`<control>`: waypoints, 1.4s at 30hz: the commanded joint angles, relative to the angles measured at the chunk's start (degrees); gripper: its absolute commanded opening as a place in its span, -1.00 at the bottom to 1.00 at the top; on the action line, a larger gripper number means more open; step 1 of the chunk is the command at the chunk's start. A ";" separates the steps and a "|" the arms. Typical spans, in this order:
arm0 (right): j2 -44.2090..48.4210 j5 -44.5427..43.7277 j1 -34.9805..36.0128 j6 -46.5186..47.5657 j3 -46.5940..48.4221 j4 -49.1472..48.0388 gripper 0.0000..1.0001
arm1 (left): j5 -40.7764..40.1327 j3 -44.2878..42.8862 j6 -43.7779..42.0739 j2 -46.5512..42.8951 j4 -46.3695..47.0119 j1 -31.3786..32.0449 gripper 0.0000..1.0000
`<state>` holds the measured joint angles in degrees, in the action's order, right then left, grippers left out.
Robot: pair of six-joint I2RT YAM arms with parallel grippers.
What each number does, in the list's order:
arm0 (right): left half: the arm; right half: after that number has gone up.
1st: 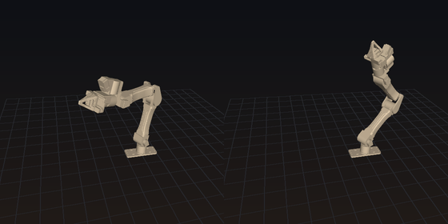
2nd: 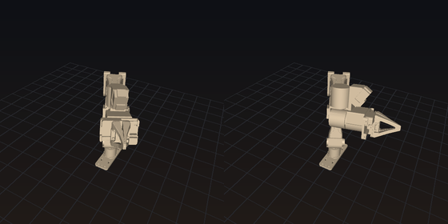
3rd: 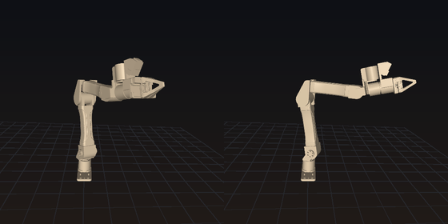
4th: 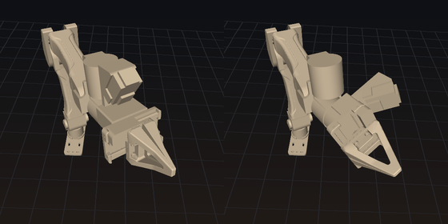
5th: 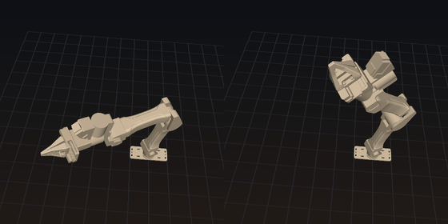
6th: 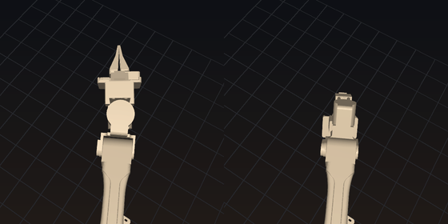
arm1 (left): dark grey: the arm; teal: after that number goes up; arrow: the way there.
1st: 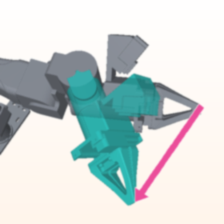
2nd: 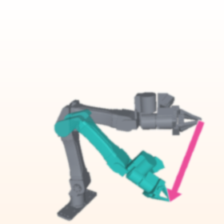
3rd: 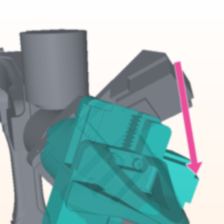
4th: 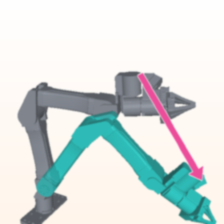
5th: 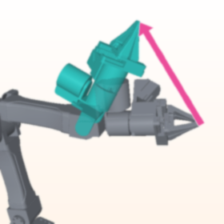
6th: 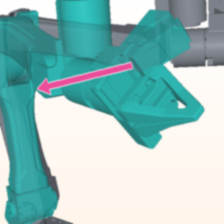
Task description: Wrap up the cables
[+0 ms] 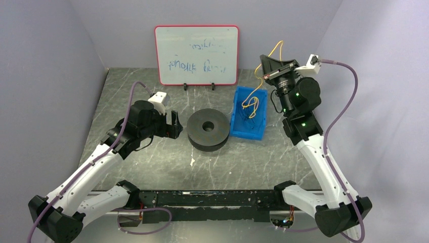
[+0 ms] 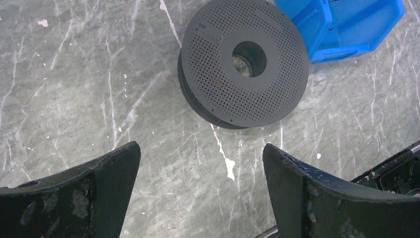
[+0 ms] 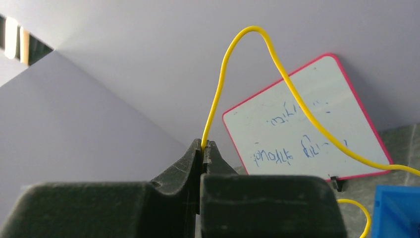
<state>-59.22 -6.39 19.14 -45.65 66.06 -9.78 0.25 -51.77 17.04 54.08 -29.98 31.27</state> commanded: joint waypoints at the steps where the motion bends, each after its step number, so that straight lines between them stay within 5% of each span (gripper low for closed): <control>1: 1.83 6.58 -0.14 5.21 1.90 0.95 -1.00 | 0.33 0.62 -0.82 -1.26 1.74 -0.33 0.94; 15: 6.51 29.67 -0.16 18.09 3.23 12.20 -1.00 | 5.19 -2.29 0.95 -4.38 3.62 -0.33 0.93; 24: 11.37 44.22 -0.12 20.70 -3.19 12.60 -1.00 | 17.26 -5.79 5.73 -5.84 4.77 -0.33 0.94; 32: 13.58 58.22 -0.15 17.43 -11.03 2.95 -1.00 | 34.97 0.41 15.50 -7.51 17.76 -0.35 0.96; 42: 13.82 67.70 0.95 13.55 -15.26 -9.29 -1.00 | 45.90 9.68 30.85 -6.18 37.43 -0.20 0.96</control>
<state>-45.87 55.55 19.40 -29.85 51.51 -10.87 38.94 -44.86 39.29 47.31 -4.97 31.22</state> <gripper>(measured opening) 0.020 0.980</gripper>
